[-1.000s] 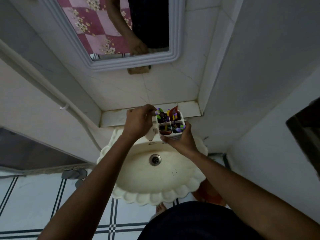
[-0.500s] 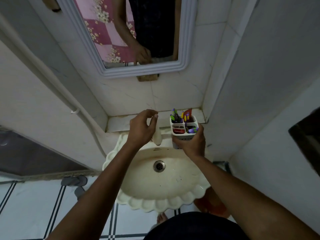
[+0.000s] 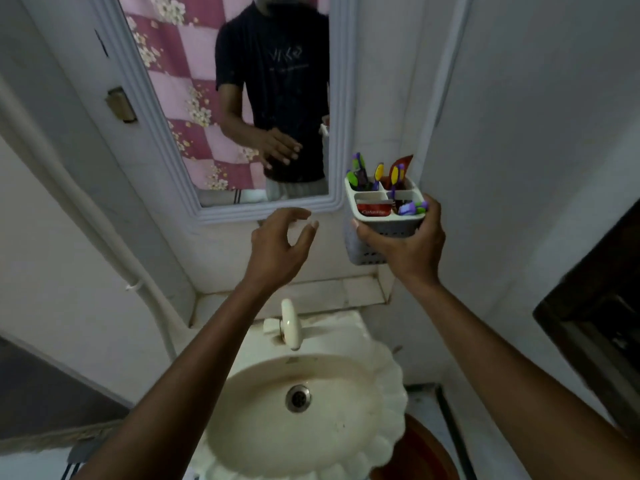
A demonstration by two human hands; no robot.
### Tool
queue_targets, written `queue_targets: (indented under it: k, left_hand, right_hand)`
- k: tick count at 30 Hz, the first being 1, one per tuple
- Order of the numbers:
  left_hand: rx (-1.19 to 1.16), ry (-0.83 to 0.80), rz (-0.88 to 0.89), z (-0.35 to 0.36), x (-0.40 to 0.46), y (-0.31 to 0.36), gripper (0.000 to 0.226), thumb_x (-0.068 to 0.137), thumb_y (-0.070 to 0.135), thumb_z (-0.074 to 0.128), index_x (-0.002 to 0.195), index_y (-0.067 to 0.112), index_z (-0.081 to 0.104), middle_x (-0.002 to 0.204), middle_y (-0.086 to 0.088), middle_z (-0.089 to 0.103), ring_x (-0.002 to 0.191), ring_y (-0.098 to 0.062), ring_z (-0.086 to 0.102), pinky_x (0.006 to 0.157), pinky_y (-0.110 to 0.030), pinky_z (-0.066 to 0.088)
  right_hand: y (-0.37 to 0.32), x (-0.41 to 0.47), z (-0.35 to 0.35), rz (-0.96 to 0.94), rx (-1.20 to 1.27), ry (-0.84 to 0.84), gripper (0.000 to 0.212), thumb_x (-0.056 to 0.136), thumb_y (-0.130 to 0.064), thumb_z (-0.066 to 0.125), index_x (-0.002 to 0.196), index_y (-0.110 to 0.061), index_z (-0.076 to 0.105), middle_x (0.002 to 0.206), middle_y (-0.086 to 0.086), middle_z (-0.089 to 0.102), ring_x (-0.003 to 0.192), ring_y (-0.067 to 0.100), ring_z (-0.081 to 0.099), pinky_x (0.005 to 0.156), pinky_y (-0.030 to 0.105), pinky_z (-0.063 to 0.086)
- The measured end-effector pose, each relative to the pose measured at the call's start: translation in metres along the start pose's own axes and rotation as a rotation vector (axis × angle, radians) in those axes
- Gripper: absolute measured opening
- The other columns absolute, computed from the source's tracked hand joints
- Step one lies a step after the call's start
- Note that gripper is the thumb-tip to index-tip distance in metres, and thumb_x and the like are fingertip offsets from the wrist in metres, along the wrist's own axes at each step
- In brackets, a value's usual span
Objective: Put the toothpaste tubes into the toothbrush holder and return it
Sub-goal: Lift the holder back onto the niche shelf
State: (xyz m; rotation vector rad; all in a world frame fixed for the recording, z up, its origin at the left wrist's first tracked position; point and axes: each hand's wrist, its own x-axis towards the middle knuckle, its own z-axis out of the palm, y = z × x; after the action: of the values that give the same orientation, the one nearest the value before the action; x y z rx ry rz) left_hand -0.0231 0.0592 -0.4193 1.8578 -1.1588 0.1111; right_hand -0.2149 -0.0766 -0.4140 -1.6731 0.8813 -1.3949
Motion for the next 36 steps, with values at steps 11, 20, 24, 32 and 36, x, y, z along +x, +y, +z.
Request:
queue_targets:
  k: [11, 20, 24, 32, 36]
  left_hand:
    - [-0.077, 0.301, 0.364, -0.089, 0.121, 0.139, 0.042, 0.103, 0.053, 0.061, 0.13, 0.021, 0.067, 0.122, 0.013, 0.064, 0.118, -0.011, 0.066, 0.098, -0.047, 0.059]
    - [0.008, 0.553, 0.653, -0.187, 0.198, 0.264, 0.043, 0.104, 0.049, 0.064, 0.135, 0.02, 0.068, 0.135, 0.002, 0.07, 0.127, -0.018, 0.065, 0.105, -0.058, 0.052]
    - [0.061, 0.639, 0.719, -0.218, 0.226, 0.3, 0.041, 0.104, 0.047, 0.065, 0.134, 0.021, 0.068, 0.135, 0.004, 0.07, 0.125, -0.017, 0.065, 0.106, -0.055, 0.051]
    - [0.184, 0.649, 0.648, -0.256, 0.3, 0.333, 0.04, 0.108, 0.047, 0.057, 0.139, 0.024, 0.064, 0.142, 0.004, 0.068, 0.133, -0.021, 0.061, 0.113, -0.05, 0.043]
    - [0.311, 0.579, 0.515, -0.255, 0.332, 0.323, 0.047, 0.108, 0.05, 0.051, 0.146, 0.024, 0.06, 0.148, -0.001, 0.063, 0.139, -0.024, 0.056, 0.118, -0.051, 0.035]
  right_hand:
    - [-0.192, 0.105, -0.035, -0.292, 0.222, 0.109, 0.091, 0.059, -0.048, 0.109, 0.129, -0.012, 0.064, 0.117, -0.007, 0.076, 0.098, -0.001, 0.074, 0.079, 0.018, 0.06]
    - [-0.355, 0.163, -0.063, -0.436, 0.328, 0.168, 0.105, 0.043, -0.08, 0.095, 0.128, -0.027, 0.065, 0.119, -0.012, 0.076, 0.104, 0.004, 0.077, 0.087, 0.031, 0.068]
    - [-0.413, 0.196, -0.066, -0.468, 0.327, 0.177, 0.105, 0.042, -0.085, 0.095, 0.127, -0.029, 0.071, 0.115, -0.012, 0.08, 0.102, 0.007, 0.08, 0.087, 0.037, 0.069]
    - [-0.487, 0.255, -0.047, -0.435, 0.245, 0.201, 0.109, 0.046, -0.089, 0.089, 0.131, -0.027, 0.062, 0.115, -0.012, 0.072, 0.103, 0.013, 0.074, 0.089, 0.041, 0.068]
    - [-0.495, 0.282, -0.025, -0.397, 0.184, 0.197, 0.118, 0.051, -0.089, 0.088, 0.141, -0.02, 0.056, 0.127, -0.005, 0.068, 0.115, 0.021, 0.069, 0.098, 0.04, 0.062]
